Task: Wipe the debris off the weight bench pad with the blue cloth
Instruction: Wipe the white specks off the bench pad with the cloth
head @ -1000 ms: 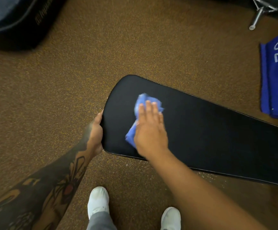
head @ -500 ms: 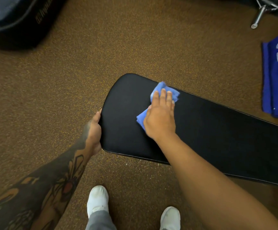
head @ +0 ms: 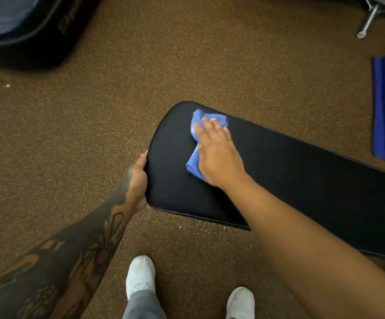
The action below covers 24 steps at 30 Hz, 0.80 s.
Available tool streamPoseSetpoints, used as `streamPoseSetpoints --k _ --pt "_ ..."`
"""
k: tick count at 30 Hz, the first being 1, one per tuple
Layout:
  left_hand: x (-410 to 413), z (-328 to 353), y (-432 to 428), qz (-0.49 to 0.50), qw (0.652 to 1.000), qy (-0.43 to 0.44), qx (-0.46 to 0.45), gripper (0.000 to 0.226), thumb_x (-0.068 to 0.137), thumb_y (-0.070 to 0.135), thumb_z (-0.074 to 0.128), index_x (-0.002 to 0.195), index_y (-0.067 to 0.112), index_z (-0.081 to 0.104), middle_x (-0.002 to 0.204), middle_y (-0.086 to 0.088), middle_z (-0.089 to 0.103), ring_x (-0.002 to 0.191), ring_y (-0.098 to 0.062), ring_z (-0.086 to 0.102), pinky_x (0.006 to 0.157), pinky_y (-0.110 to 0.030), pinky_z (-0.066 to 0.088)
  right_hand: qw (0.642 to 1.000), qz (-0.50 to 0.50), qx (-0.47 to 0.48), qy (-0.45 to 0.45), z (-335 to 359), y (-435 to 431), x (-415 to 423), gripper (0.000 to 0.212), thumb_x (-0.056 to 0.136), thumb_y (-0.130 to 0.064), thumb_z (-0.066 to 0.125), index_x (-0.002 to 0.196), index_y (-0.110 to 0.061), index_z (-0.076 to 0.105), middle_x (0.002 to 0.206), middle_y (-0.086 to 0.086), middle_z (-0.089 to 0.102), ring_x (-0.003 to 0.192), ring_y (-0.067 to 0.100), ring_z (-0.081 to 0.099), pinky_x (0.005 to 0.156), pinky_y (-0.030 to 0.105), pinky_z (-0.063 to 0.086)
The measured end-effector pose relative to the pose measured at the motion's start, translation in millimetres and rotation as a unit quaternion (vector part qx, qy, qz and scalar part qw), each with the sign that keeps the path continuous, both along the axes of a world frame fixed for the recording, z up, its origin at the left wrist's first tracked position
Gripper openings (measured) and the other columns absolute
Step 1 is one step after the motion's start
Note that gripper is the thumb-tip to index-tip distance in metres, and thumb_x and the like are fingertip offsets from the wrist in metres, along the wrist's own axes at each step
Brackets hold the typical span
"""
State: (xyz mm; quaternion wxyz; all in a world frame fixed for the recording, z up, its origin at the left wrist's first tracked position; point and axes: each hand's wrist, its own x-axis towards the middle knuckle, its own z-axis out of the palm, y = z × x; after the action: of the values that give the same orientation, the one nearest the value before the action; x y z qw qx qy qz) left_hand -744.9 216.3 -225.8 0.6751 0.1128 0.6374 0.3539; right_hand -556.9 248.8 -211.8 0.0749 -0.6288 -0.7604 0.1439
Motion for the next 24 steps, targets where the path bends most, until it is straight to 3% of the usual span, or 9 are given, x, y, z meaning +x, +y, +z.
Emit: streamPoseSetpoints --k 3,5,8,13,15,18,19,22,24 --pt "-0.3 -1.7 -1.5 -0.001 1.000 -0.018 0.006 0.048 0.108 0.042 0.030 0.109 0.018 0.072 0.097 0.000 0.080 0.089 -0.015 0.076 0.070 -0.030 0.058 0.997 -0.077 -0.014 0.014 2.6 9.1 -8.3 0.057 0.097 -0.009 0.039 0.153 -0.008 0.026 0.163 0.013 0.018 0.152 0.031 0.008 0.122 0.046 0.003" --pt "-1.8 -4.1 -2.1 0.006 0.999 -0.031 0.008 0.049 0.108 0.040 0.028 0.106 0.017 0.072 0.092 0.001 0.080 0.085 -0.015 0.075 0.066 -0.026 0.058 1.000 0.004 -0.004 0.023 3.1 -12.3 -34.2 0.059 0.093 -0.010 0.040 0.151 -0.005 0.030 0.161 0.017 0.023 0.150 0.034 0.013 0.121 0.047 0.004" --pt "-9.2 -8.2 -0.3 0.013 0.998 -0.056 0.024 0.054 0.109 0.038 0.020 0.118 0.015 0.067 0.100 -0.001 0.079 0.093 -0.013 0.074 0.072 -0.025 0.058 0.986 0.164 0.001 0.020 1.0 -52.5 -50.9 0.058 0.089 -0.009 0.045 0.146 -0.006 0.041 0.157 0.015 0.035 0.148 0.033 0.023 0.120 0.048 0.013" --pt "-14.9 -13.9 -1.0 0.042 0.995 -0.088 0.019 0.056 0.109 0.041 0.018 0.120 0.015 0.066 0.109 -0.003 0.078 0.096 -0.015 0.074 0.082 -0.032 0.053 0.996 0.089 -0.006 -0.001 2.6 -27.9 -57.6 0.057 0.094 -0.011 0.039 0.150 -0.008 0.033 0.161 0.011 0.026 0.151 0.030 0.011 0.122 0.046 0.006" --pt "-16.6 -19.0 -4.7 0.071 0.991 -0.112 0.018 0.058 0.108 0.039 0.020 0.111 0.013 0.072 0.107 -0.005 0.078 0.095 -0.015 0.074 0.084 -0.033 0.055 0.989 0.146 -0.007 -0.002 7.1 -43.6 -73.4 0.060 0.089 -0.015 0.032 0.148 -0.006 0.038 0.159 0.014 0.031 0.150 0.032 0.017 0.122 0.048 0.008" --pt "-19.3 -20.9 -12.2 0.086 0.985 -0.148 0.001 0.065 0.106 0.036 0.025 0.084 0.012 0.082 0.096 -0.007 0.078 0.086 -0.017 0.076 0.074 -0.028 0.062 0.956 0.291 -0.011 -0.037 7.5 -69.2 -72.9 0.061 0.085 -0.022 0.032 0.143 -0.009 0.046 0.154 0.012 0.040 0.146 0.030 0.028 0.121 0.045 0.012" --pt "-19.9 -21.6 -13.8 0.091 0.984 -0.154 -0.002 0.065 0.106 0.036 0.025 0.085 0.013 0.081 0.099 -0.008 0.078 0.087 -0.017 0.076 0.074 -0.028 0.062 0.952 0.302 0.002 -0.049 7.9 -64.3 -68.4 0.059 0.086 -0.021 0.034 0.142 -0.012 0.047 0.154 0.010 0.041 0.146 0.028 0.029 0.120 0.043 0.011" --pt "-23.0 -25.3 -14.6 0.106 0.984 -0.141 -0.007 0.059 0.107 0.043 0.019 0.114 0.015 0.070 0.120 -0.012 0.072 0.105 -0.022 0.071 0.091 -0.039 0.052 0.970 0.237 0.004 -0.046 10.2 -35.7 -68.8 0.055 0.091 -0.013 0.038 0.146 -0.013 0.042 0.156 0.009 0.037 0.148 0.027 0.024 0.121 0.042 0.010" --pt "-24.9 -28.6 -15.6 0.113 0.983 -0.141 -0.013 0.064 0.107 0.048 0.016 0.119 0.015 0.069 0.119 -0.013 0.073 0.110 -0.024 0.069 0.093 -0.040 0.050 0.978 0.202 -0.005 -0.046 10.9 -28.9 -78.9 0.057 0.092 -0.013 0.036 0.149 -0.010 0.038 0.159 0.011 0.032 0.150 0.029 0.017 0.121 0.043 0.006"
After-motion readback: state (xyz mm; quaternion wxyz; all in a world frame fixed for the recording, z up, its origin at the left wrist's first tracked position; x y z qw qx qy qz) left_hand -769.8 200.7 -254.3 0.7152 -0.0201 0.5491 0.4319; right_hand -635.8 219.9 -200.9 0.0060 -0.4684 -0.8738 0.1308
